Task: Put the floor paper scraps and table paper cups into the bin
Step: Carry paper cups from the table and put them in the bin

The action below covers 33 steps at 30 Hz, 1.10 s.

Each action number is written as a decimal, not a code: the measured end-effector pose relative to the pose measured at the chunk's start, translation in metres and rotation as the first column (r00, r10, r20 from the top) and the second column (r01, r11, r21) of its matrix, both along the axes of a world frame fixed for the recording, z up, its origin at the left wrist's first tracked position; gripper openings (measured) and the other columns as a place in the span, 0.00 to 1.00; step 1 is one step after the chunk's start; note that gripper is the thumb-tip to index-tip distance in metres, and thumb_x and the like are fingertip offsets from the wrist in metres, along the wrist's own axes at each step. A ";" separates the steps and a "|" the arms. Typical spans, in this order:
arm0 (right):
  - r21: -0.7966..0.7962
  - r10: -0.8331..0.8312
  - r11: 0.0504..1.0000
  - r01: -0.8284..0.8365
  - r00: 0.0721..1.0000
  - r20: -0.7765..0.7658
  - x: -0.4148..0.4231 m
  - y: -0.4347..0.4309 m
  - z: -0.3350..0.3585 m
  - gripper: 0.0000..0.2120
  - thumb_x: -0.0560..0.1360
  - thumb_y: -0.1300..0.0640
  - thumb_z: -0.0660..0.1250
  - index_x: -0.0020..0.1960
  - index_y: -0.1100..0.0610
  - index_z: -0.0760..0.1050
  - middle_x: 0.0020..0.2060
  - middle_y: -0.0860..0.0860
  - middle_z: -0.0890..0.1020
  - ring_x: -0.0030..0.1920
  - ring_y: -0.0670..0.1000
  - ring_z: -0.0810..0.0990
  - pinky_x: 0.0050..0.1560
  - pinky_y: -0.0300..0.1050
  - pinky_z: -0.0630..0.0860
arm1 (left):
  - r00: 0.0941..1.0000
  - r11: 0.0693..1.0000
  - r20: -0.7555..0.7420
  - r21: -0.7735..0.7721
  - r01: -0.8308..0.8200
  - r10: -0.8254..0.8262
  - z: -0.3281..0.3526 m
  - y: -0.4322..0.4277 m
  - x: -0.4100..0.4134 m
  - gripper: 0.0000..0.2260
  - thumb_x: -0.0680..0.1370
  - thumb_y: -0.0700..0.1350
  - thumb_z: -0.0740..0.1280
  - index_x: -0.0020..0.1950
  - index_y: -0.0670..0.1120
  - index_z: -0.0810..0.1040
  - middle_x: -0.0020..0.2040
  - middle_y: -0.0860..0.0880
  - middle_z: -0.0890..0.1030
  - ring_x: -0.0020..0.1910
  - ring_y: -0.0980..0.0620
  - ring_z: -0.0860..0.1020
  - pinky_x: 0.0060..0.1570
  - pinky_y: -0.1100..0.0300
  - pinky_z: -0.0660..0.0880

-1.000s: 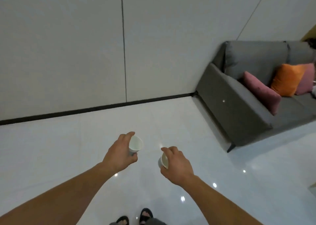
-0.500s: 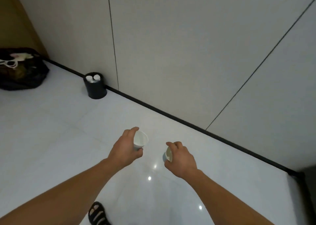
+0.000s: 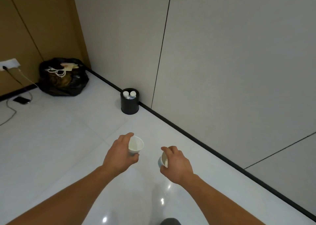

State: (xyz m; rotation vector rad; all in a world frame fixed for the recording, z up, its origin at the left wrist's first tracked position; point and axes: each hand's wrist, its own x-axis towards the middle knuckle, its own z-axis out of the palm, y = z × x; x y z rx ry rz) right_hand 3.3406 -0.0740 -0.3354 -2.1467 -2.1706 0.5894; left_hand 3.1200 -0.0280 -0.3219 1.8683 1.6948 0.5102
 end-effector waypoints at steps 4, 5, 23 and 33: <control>-0.027 0.061 0.998 -0.061 0.998 0.001 -0.010 0.065 -0.011 0.33 0.74 0.46 0.65 0.76 0.46 0.57 0.68 0.48 0.65 0.62 0.52 0.70 0.55 0.45 0.75 | 0.999 0.999 0.029 -0.026 -0.039 0.040 -0.010 0.047 -0.010 0.36 0.70 0.50 0.74 0.73 0.53 0.60 0.68 0.50 0.67 0.63 0.49 0.71 0.60 0.56 0.72; -0.030 0.075 0.997 -0.075 0.997 -0.002 -0.012 0.085 -0.014 0.33 0.74 0.46 0.65 0.76 0.46 0.56 0.68 0.48 0.65 0.62 0.52 0.70 0.55 0.46 0.75 | 0.998 0.998 0.027 -0.024 -0.050 0.050 -0.012 0.061 -0.013 0.36 0.70 0.50 0.74 0.73 0.52 0.60 0.68 0.50 0.67 0.63 0.49 0.71 0.61 0.55 0.72; 0.006 0.227 0.974 -0.227 0.972 -0.061 -0.041 0.435 -0.017 0.34 0.74 0.46 0.66 0.76 0.46 0.56 0.69 0.48 0.64 0.64 0.52 0.68 0.58 0.46 0.73 | 0.978 0.981 -0.075 0.017 -0.193 0.194 -0.004 0.365 -0.048 0.36 0.71 0.50 0.73 0.75 0.52 0.59 0.67 0.51 0.66 0.62 0.50 0.71 0.60 0.57 0.74; -0.013 0.082 0.996 -0.083 0.996 -0.044 -0.078 0.603 -0.033 0.34 0.74 0.45 0.67 0.76 0.46 0.57 0.69 0.47 0.65 0.66 0.51 0.68 0.61 0.44 0.73 | 0.998 0.998 0.017 0.000 -0.059 0.059 -0.038 0.585 -0.086 0.35 0.69 0.49 0.74 0.73 0.53 0.61 0.64 0.51 0.67 0.59 0.51 0.71 0.57 0.59 0.74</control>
